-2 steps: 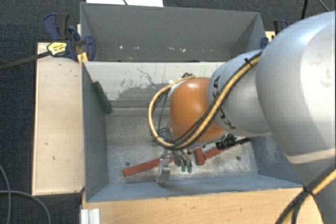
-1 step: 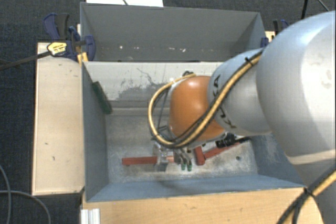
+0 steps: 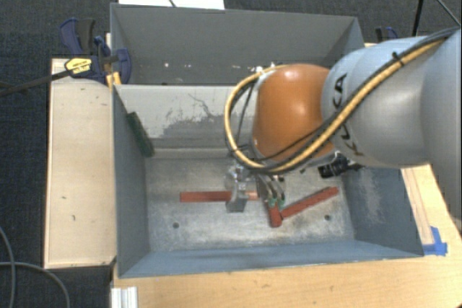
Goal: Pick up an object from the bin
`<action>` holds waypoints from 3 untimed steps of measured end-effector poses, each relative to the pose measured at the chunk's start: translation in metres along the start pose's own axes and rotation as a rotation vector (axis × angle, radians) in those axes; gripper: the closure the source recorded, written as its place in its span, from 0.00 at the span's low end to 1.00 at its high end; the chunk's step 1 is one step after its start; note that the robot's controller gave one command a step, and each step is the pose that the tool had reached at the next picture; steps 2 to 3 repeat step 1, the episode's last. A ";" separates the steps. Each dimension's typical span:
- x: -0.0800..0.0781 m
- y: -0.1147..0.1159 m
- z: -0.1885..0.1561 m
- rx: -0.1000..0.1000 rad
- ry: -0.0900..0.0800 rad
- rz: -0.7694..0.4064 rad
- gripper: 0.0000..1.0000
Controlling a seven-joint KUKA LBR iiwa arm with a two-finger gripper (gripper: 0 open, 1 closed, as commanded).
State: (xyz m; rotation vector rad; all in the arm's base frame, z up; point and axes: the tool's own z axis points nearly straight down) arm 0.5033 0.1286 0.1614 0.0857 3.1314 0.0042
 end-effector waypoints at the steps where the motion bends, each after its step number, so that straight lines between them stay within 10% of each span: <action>1: -0.006 -0.006 -0.099 0.000 -0.002 -0.047 1.00; 3: -0.006 -0.006 -0.099 0.000 -0.002 -0.047 1.00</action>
Offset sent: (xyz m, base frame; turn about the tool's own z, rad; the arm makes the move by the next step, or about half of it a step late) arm 0.0026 -0.0068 0.0942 -0.0489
